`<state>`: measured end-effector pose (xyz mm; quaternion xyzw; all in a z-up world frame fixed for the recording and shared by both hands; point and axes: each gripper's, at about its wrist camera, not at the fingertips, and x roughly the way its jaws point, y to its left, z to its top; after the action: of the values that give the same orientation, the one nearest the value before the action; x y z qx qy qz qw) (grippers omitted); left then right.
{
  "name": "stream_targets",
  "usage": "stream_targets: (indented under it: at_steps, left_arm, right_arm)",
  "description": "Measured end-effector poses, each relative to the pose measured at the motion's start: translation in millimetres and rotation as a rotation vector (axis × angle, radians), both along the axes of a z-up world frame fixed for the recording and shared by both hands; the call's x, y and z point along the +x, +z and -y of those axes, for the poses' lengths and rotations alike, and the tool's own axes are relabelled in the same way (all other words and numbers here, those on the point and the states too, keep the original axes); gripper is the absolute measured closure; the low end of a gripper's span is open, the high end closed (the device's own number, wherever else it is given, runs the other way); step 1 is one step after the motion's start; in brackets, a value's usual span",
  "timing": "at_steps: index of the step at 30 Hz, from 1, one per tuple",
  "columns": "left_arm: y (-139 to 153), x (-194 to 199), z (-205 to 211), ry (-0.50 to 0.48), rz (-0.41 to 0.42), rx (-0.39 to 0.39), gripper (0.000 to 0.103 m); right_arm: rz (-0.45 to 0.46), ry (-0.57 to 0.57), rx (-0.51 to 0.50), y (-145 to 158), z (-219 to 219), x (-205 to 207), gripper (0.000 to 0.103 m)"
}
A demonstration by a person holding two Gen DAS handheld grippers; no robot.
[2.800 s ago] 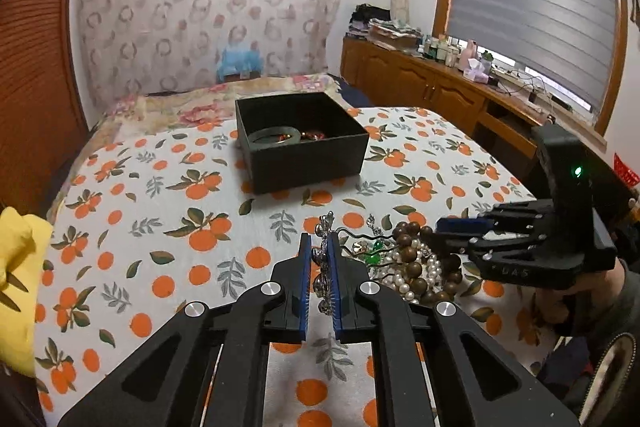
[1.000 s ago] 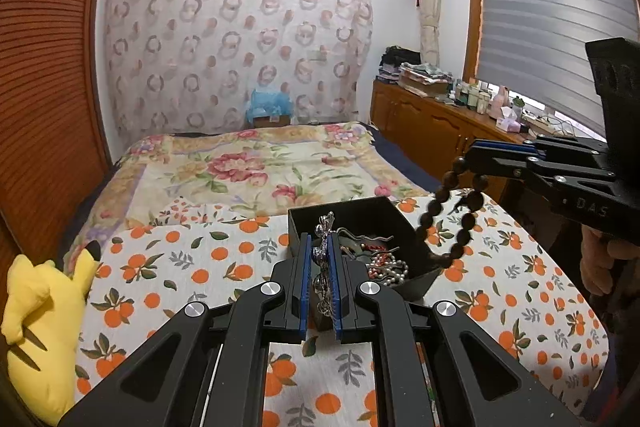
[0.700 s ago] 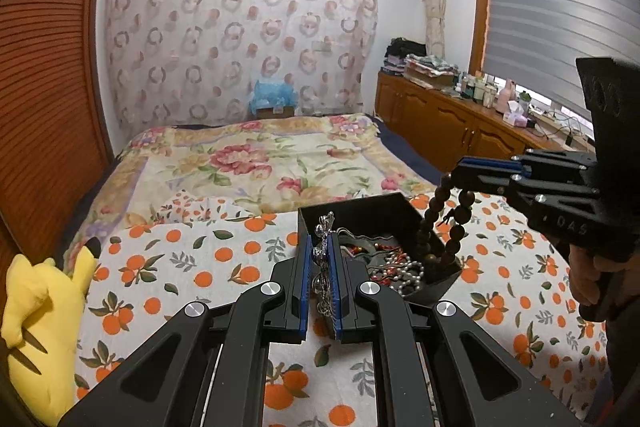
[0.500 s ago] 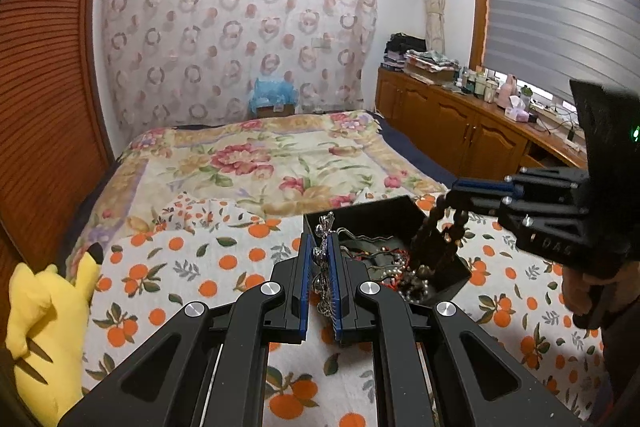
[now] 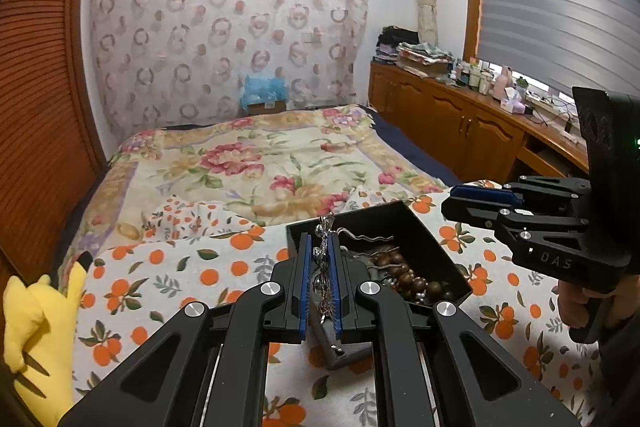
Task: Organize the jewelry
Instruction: 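Open both tools over the black box to release the chain and beads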
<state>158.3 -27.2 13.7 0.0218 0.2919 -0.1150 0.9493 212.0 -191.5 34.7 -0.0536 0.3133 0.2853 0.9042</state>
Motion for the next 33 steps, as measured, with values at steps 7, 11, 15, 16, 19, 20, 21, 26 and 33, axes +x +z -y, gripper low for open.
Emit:
stream_targets:
  at_steps: [7,11,15,16,19,20,21,26,33]
  left_arm:
    - [-14,21,12,-0.039,-0.065,-0.022,0.096]
    - [-21,26,18,-0.070,-0.103,-0.036,0.096]
    - [-27,28,24,-0.083,-0.146,-0.031,0.096]
    - [-27,26,25,-0.085,-0.147,-0.032,0.095]
    - [-23,17,26,-0.086,-0.126,-0.019,0.085]
    - [-21,13,25,-0.086,-0.122,-0.021,0.078]
    - [-20,10,24,-0.087,-0.119,-0.024,0.076]
    - [-20,-16,22,-0.093,-0.106,-0.008,0.076]
    - [-37,-56,21,-0.106,-0.141,-0.009,0.076]
  right_arm:
    - [-0.027,-0.050,-0.007,-12,24,3,0.081]
    - [-0.034,-0.060,-0.011,-17,30,0,0.081]
    - [-0.042,-0.060,-0.019,-20,30,-5,0.081]
    - [-0.043,-0.062,-0.023,-21,30,-6,0.081]
    - [-0.045,-0.069,-0.025,-23,32,-12,0.081]
    - [-0.048,-0.073,-0.021,-24,33,-15,0.081]
    - [-0.049,-0.075,-0.020,-24,35,-17,0.081]
    - [-0.052,-0.081,-0.009,-23,39,-38,0.081]
    - [-0.081,-0.057,-0.004,-34,38,-78,0.081]
